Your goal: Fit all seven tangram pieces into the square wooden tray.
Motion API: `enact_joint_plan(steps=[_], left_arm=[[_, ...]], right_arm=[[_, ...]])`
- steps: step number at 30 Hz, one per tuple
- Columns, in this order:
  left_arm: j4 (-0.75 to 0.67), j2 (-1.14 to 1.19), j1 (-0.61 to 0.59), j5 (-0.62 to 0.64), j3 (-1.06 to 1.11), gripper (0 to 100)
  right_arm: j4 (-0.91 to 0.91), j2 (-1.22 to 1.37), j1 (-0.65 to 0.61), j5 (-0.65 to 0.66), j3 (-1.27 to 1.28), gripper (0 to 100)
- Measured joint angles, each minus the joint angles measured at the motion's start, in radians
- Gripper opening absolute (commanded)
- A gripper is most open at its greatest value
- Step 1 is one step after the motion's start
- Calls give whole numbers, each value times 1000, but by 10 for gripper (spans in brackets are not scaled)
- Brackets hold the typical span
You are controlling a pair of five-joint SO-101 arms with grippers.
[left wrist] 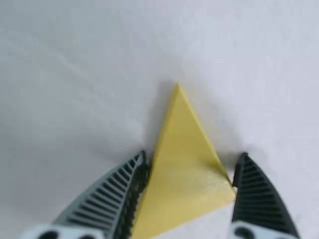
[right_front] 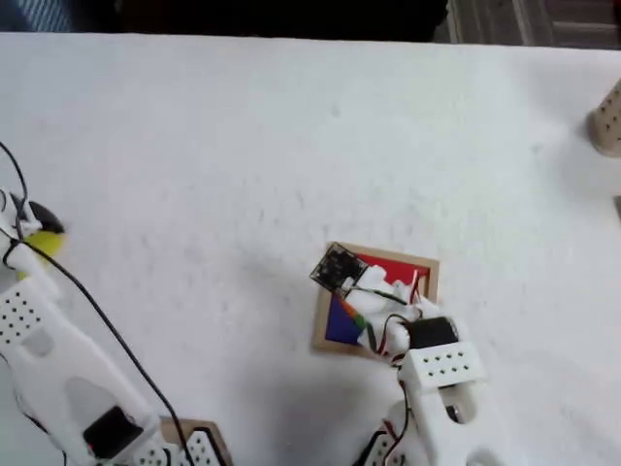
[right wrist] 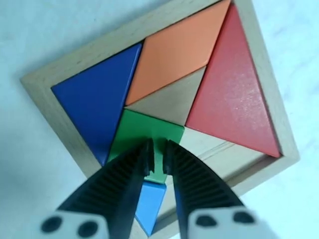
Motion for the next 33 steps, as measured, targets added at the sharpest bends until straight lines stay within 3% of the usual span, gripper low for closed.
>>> enact_joint_plan(steps=[3, 7, 23, 27, 33], left_arm=[[6, -2, 6, -17, 0, 55], [20, -2, 21, -87, -12, 22], [183, 52, 40, -180, -206, 20], [183, -31, 0, -198, -95, 20], [170, -249, -107, -281, 264, 20]], right_arm=[[0, 0, 0, 0, 0, 45], [0, 0, 0, 0, 0, 45], [0, 0, 0, 0, 0, 45], [2, 0, 0, 0, 0, 45], [2, 0, 0, 0, 0, 45]])
